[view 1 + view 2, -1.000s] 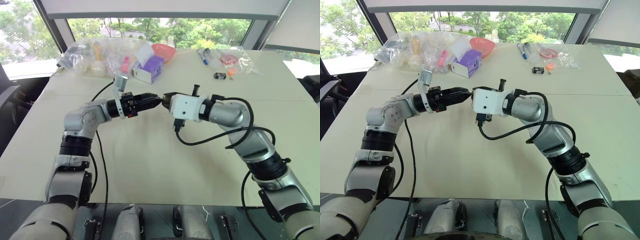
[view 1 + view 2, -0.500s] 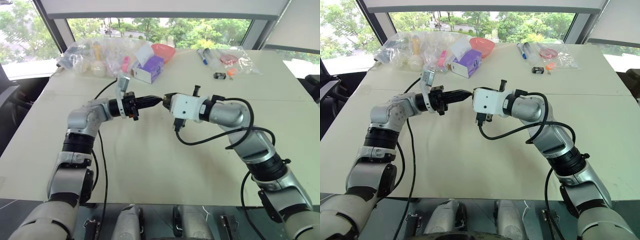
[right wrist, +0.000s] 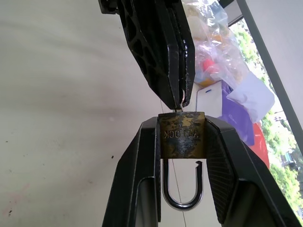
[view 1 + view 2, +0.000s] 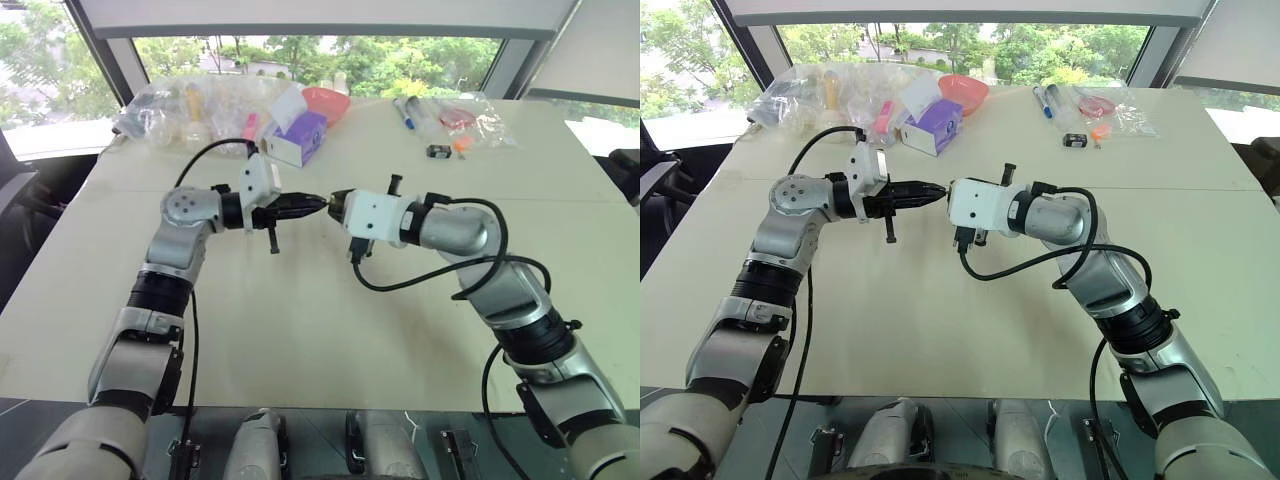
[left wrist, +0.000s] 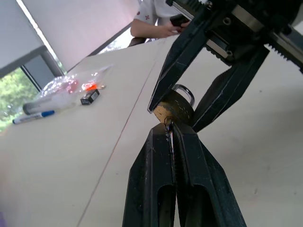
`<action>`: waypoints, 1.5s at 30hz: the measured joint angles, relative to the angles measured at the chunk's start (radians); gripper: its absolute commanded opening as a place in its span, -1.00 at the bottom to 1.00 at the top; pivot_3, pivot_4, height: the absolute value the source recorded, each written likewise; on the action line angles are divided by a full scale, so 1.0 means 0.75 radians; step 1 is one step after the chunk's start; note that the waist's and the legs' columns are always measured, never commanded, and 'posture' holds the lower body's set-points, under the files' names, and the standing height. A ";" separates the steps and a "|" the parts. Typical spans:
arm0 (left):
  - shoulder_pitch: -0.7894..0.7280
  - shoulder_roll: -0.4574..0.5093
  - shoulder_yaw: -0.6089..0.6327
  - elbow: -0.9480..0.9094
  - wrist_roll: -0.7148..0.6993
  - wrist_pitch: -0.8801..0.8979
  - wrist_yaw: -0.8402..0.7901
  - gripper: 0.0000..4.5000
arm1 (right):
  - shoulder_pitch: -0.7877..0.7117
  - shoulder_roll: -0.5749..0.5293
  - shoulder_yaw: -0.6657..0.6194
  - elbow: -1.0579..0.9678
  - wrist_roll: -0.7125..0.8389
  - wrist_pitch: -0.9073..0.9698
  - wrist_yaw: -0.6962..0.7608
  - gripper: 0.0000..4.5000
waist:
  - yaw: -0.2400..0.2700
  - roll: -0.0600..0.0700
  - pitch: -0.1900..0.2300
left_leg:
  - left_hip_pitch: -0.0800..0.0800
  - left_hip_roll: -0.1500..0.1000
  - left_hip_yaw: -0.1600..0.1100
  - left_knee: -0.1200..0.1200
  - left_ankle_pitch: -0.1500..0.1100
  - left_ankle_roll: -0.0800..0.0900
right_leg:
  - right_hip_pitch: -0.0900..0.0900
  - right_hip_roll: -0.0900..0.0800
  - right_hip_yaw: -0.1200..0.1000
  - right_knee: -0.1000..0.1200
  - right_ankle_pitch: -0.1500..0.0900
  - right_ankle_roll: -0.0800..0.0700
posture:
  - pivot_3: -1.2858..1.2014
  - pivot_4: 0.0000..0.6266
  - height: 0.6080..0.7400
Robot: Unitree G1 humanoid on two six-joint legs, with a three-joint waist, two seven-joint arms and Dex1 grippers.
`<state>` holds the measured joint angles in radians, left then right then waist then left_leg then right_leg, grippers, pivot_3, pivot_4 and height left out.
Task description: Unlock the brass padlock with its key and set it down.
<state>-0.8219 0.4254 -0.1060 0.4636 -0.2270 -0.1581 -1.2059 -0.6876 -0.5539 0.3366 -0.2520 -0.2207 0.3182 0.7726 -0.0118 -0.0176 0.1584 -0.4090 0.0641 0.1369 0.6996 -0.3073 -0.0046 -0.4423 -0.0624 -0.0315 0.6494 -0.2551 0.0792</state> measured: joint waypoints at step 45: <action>-0.321 -0.087 0.104 0.374 -0.259 0.960 -0.289 -0.97 | -0.003 0.054 0.006 -0.053 -0.042 -0.001 -0.028 -0.69 | -0.004 0.000 0.000 | -0.001 0.000 -0.001 0.000 0.000 0.000 | 0.000 0.001 0.000 0.000 0.000 0.001 | 0.03 -0.52 0.92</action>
<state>-1.0627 0.3602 -0.0280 0.7444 -0.4214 0.5617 -1.4230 -0.6901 -0.5131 0.3411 -0.2918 -0.2524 0.3172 0.7513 -0.0148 -0.0176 0.1585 -0.4094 0.0640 0.1358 0.6996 -0.3073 -0.0046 -0.4424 -0.0620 -0.0317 0.6496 -0.2555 0.0797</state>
